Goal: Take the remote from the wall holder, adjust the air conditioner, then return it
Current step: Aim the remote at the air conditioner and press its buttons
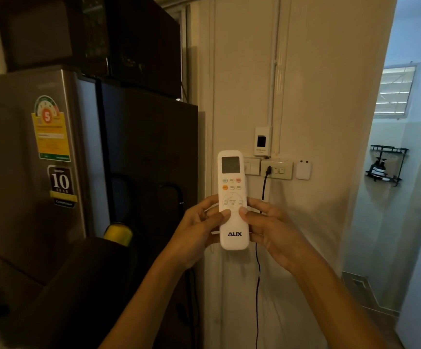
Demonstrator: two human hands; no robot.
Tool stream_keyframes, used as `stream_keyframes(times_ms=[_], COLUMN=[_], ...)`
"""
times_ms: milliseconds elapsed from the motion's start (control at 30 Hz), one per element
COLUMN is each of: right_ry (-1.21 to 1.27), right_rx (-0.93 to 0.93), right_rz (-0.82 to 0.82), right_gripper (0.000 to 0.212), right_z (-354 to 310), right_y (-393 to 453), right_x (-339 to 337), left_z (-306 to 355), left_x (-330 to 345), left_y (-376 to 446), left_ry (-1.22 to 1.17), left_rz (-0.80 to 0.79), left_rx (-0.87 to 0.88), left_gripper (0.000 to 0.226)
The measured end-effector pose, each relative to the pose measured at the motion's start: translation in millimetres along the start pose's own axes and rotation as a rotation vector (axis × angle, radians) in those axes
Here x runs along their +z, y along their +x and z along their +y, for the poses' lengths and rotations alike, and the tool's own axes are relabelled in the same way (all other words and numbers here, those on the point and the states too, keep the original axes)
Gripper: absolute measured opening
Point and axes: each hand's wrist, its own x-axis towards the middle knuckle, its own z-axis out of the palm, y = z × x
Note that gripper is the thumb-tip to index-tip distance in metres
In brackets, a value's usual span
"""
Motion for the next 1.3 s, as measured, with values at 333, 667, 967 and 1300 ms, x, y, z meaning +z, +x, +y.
stream_keyframes(times_ms=[333, 667, 967, 1300], right_ry=[-0.093, -0.078, -0.052, -0.072], right_rx=[-0.068, -0.164, -0.276, -0.353], right_rz=[-0.065, -0.139, -0.171, -0.212], right_gripper=[0.031, 0.025, 0.03, 0.045], right_z=[-24, -78, -133, -201], right_y=[0, 36, 74, 102], right_x=[16, 45, 77, 108], left_z=[28, 97, 166, 235], left_x=[-8, -29, -56, -76], left_y=[-13, 2, 28, 49], left_ry=[-0.013, -0.007, 0.069, 0.069], left_rz=[-0.003, 0.005, -0.026, -0.038], left_rx=[0.05, 0.132, 0.208, 0.272], left_gripper=[0.037, 0.049, 0.039, 0.041])
